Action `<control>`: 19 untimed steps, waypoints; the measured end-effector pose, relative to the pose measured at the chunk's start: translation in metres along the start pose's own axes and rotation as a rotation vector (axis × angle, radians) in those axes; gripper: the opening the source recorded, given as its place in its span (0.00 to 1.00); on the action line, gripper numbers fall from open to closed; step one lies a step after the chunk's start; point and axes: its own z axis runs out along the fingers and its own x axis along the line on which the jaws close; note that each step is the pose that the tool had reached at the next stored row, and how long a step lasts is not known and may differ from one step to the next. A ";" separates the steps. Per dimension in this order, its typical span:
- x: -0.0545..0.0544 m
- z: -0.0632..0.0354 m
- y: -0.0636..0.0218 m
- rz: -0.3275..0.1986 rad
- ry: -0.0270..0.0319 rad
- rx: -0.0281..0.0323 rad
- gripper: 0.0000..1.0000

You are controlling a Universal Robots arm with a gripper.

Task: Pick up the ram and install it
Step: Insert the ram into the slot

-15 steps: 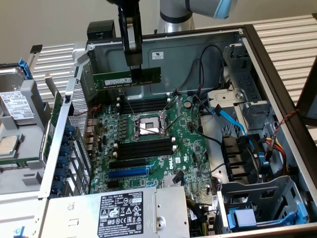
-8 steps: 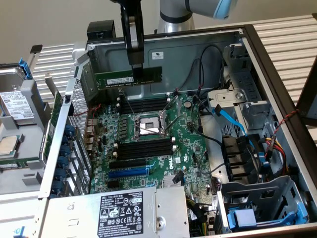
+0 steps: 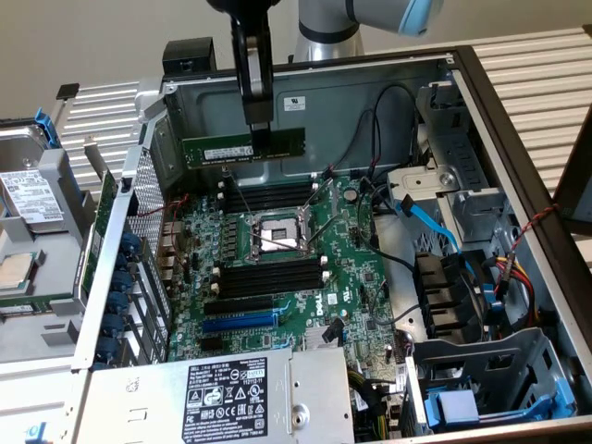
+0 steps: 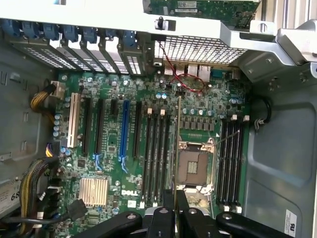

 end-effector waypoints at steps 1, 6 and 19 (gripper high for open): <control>-0.001 0.0010 -0.0006 0.001 0.0000 -0.0004 0.14; -0.003 0.0051 -0.0060 0.003 0.0007 -0.0042 0.14; -0.002 0.0111 -0.0095 0.006 0.0110 -0.0236 0.14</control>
